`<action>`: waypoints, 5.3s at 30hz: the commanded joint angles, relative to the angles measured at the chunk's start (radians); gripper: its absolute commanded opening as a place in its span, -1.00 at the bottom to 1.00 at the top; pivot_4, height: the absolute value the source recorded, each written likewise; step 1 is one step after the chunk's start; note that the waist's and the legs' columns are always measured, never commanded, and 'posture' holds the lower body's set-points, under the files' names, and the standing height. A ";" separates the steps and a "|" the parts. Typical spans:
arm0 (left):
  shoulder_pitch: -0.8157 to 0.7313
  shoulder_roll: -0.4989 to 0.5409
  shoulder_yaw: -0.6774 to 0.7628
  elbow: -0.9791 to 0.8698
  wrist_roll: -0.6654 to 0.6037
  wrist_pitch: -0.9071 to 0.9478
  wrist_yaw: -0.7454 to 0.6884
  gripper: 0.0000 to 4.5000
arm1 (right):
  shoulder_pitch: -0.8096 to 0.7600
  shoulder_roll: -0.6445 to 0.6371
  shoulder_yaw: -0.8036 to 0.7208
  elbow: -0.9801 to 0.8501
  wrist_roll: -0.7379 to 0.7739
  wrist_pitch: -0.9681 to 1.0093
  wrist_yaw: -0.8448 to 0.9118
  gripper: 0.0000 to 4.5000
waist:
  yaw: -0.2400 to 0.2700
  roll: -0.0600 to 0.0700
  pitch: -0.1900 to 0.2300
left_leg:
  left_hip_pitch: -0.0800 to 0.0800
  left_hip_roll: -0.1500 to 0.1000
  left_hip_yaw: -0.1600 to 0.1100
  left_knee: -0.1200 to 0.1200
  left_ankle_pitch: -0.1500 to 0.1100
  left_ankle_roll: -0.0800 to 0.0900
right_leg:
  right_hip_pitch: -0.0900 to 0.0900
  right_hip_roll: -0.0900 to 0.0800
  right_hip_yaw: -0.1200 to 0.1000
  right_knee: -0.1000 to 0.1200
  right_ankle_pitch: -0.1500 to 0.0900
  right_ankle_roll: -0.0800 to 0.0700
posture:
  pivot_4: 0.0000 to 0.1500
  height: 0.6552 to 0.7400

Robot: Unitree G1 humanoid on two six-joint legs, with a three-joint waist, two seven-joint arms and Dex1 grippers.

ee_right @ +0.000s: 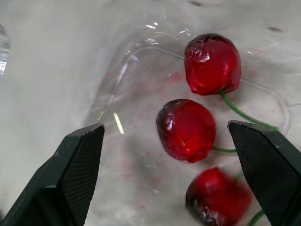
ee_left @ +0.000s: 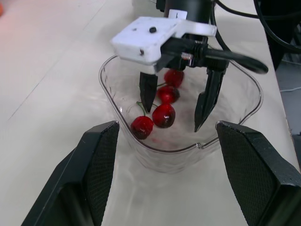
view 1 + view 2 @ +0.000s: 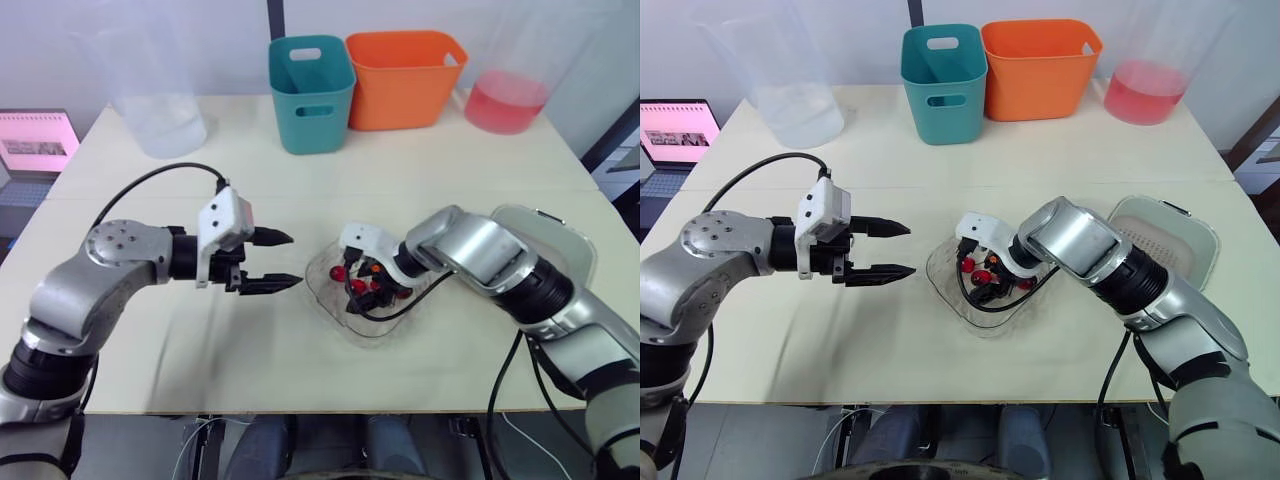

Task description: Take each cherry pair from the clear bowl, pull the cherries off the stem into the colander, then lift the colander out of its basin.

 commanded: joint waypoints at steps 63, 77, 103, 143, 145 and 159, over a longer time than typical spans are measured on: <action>-0.587 -0.366 -0.007 0.491 -0.046 0.199 0.083 -0.98 | 0.196 -0.114 -0.410 -0.300 -0.578 -1.182 -0.030 -0.55 | -0.002 -0.002 0.001 | 0.000 -0.002 0.001 0.002 0.001 -0.001 | -0.002 0.000 0.000 0.005 0.000 0.000 | 1.00 1.00; -0.572 -0.320 0.060 0.522 -0.057 0.067 -0.020 -1.00 | 0.312 -0.014 -0.786 -0.482 0.090 -0.472 0.007 0.97 | 0.000 -0.002 0.001 | 0.000 0.000 0.000 0.002 0.001 -0.001 | -0.001 0.000 0.000 0.005 0.000 0.000 | 1.00 1.00; -0.521 -0.349 0.096 0.417 -0.186 0.127 -0.046 -1.00 | 0.132 0.439 -1.126 -0.229 0.718 0.208 -0.504 0.97 | -0.005 -0.001 0.000 | 0.000 -0.001 0.000 0.001 0.001 -0.001 | -0.003 -0.001 0.001 0.009 0.000 0.000 | 1.00 1.00; -0.521 -0.354 0.121 0.410 -0.221 0.129 -0.007 -1.00 | 0.214 0.299 -1.007 -0.165 0.961 0.009 -0.645 0.58 | -0.005 -0.001 0.000 | 0.000 0.000 0.000 0.001 0.001 -0.001 | -0.003 0.000 0.001 0.008 0.000 0.000 | 1.00 1.00; -0.521 -0.355 0.122 0.409 -0.223 0.130 -0.006 -1.00 | 0.215 0.292 -1.002 -0.158 0.968 -0.001 -0.655 0.99 | -0.005 -0.001 0.000 | 0.000 0.000 0.000 0.001 0.001 -0.001 | -0.003 0.000 0.001 0.008 0.000 0.000 | 1.00 1.00; -0.518 -0.360 0.114 0.411 -0.229 0.128 -0.005 -1.00 | 0.219 0.265 -0.970 -0.145 1.050 -0.059 -0.716 0.89 | -0.005 -0.001 0.000 | 0.000 0.000 0.000 0.001 0.001 -0.001 | -0.003 0.000 0.001 0.008 0.000 0.000 | 1.00 1.00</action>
